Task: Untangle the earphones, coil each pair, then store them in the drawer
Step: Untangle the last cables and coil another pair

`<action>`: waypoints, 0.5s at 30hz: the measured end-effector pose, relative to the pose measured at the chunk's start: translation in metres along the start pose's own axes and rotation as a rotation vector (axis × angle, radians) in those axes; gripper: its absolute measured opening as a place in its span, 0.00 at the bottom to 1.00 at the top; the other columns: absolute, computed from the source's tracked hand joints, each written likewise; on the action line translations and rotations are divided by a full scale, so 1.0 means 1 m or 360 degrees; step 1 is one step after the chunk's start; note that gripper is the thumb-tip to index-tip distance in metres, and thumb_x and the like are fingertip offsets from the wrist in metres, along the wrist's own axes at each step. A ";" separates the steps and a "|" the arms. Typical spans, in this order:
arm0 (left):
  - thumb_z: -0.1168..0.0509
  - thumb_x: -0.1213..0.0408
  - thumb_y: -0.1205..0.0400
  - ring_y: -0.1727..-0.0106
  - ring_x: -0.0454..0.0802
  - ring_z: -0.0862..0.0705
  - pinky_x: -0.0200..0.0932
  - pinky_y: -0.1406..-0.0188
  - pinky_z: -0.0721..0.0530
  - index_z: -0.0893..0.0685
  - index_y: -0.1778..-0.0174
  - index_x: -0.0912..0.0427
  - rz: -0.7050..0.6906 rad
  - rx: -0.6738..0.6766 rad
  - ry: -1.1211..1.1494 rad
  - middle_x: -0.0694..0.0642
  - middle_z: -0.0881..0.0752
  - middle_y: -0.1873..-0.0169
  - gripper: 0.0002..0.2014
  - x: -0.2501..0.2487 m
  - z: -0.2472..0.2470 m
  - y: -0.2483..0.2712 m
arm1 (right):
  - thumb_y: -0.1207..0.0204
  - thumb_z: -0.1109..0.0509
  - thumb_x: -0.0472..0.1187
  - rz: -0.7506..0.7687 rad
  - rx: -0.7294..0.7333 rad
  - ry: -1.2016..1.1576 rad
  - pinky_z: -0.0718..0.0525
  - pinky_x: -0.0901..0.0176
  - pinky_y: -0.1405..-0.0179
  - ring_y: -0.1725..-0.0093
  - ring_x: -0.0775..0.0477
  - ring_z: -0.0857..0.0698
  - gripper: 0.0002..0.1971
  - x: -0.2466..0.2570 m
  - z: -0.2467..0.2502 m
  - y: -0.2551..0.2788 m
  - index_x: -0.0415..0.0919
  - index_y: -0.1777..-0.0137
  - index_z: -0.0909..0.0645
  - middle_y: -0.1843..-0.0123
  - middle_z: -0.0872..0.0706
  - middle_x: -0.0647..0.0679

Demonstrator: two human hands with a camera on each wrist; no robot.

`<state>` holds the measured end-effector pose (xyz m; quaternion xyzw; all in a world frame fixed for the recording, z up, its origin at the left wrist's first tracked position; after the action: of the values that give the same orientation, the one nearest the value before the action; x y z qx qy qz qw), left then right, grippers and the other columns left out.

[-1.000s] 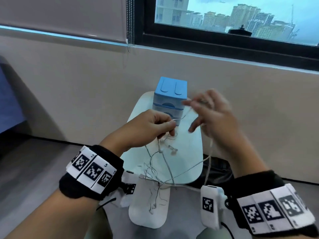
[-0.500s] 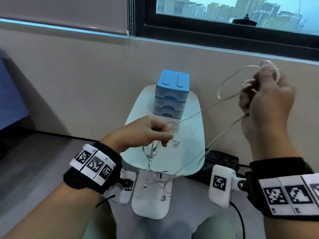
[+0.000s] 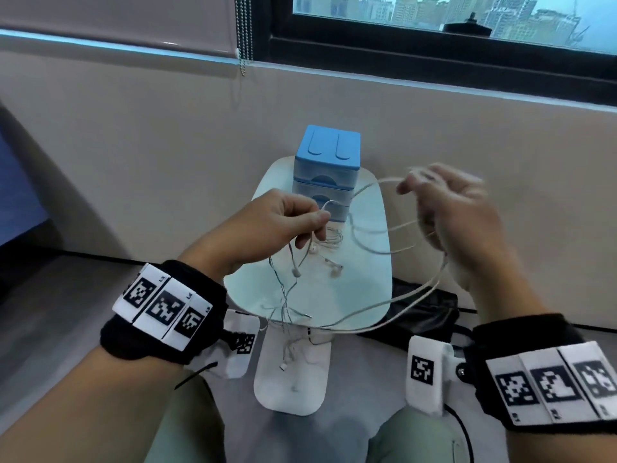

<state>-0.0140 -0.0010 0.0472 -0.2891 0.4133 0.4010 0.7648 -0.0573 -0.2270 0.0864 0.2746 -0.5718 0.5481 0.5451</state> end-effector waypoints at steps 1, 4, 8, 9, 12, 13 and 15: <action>0.35 0.56 0.10 0.77 0.36 0.28 0.26 0.74 0.31 0.09 0.57 0.62 -0.0032 -0.0011 -0.0001 0.47 0.20 0.76 0.16 -0.005 0.002 0.000 | 0.13 0.31 0.41 -0.0018 0.0178 0.0079 0.38 0.71 0.82 0.81 0.61 0.37 0.13 -0.002 -0.012 0.004 0.31 0.53 0.15 0.79 0.31 0.58; 0.35 0.57 0.10 0.77 0.37 0.28 0.26 0.75 0.32 0.09 0.57 0.63 -0.0079 -0.0035 -0.0010 0.47 0.20 0.76 0.16 -0.016 0.008 0.000 | 0.15 0.29 0.44 -0.0132 0.0632 0.0244 0.36 0.75 0.82 0.83 0.61 0.32 0.12 -0.008 -0.042 0.021 0.35 0.53 0.13 0.81 0.29 0.60; 0.33 0.54 0.11 0.70 0.44 0.27 0.38 0.66 0.29 0.08 0.59 0.57 -0.0093 -0.0033 -0.0032 0.53 0.21 0.74 0.15 -0.018 0.010 0.000 | 0.18 0.25 0.41 -0.0163 0.0920 0.0219 0.30 0.76 0.78 0.81 0.64 0.26 0.09 -0.009 -0.065 0.034 0.38 0.42 0.14 0.80 0.24 0.65; 0.33 0.54 0.11 0.68 0.47 0.26 0.43 0.63 0.27 0.08 0.58 0.57 -0.0101 -0.0012 -0.0026 0.56 0.21 0.72 0.15 -0.018 0.009 0.000 | 0.18 0.24 0.39 -0.0145 0.0956 0.0195 0.31 0.76 0.78 0.81 0.63 0.27 0.11 -0.008 -0.070 0.035 0.37 0.39 0.16 0.80 0.24 0.65; 0.33 0.55 0.11 0.60 0.63 0.17 0.56 0.54 0.16 0.08 0.55 0.64 -0.0152 0.0123 0.0057 0.66 0.12 0.61 0.16 -0.020 0.000 0.000 | 0.19 0.24 0.35 0.0011 0.1009 0.0304 0.33 0.73 0.75 0.77 0.60 0.32 0.10 -0.006 -0.085 0.032 0.28 0.46 0.19 0.76 0.28 0.63; 0.34 0.57 0.11 0.60 0.61 0.16 0.53 0.55 0.14 0.09 0.55 0.65 -0.0171 0.0143 0.0078 0.65 0.11 0.60 0.16 -0.021 -0.002 0.000 | 0.18 0.25 0.34 0.0040 0.1011 0.0334 0.33 0.72 0.74 0.76 0.60 0.33 0.09 -0.008 -0.087 0.030 0.28 0.50 0.20 0.75 0.28 0.62; 0.34 0.61 0.10 0.68 0.44 0.22 0.34 0.65 0.23 0.10 0.56 0.66 -0.0180 0.0116 0.0094 0.57 0.14 0.64 0.15 -0.022 0.000 0.001 | 0.17 0.26 0.34 0.0061 0.1002 0.0358 0.34 0.70 0.73 0.74 0.58 0.34 0.10 -0.011 -0.089 0.025 0.27 0.53 0.21 0.75 0.30 0.60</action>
<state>-0.0222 -0.0088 0.0656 -0.2957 0.4331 0.3332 0.7836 -0.0489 -0.1415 0.0508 0.3565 -0.3157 0.7350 0.4827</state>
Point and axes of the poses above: each hand's wrist, its own y-axis away from the middle knuckle, its own z-axis out of the back of the hand, x = y × z, the point moved 7 cm from there along -y, towards the middle knuckle
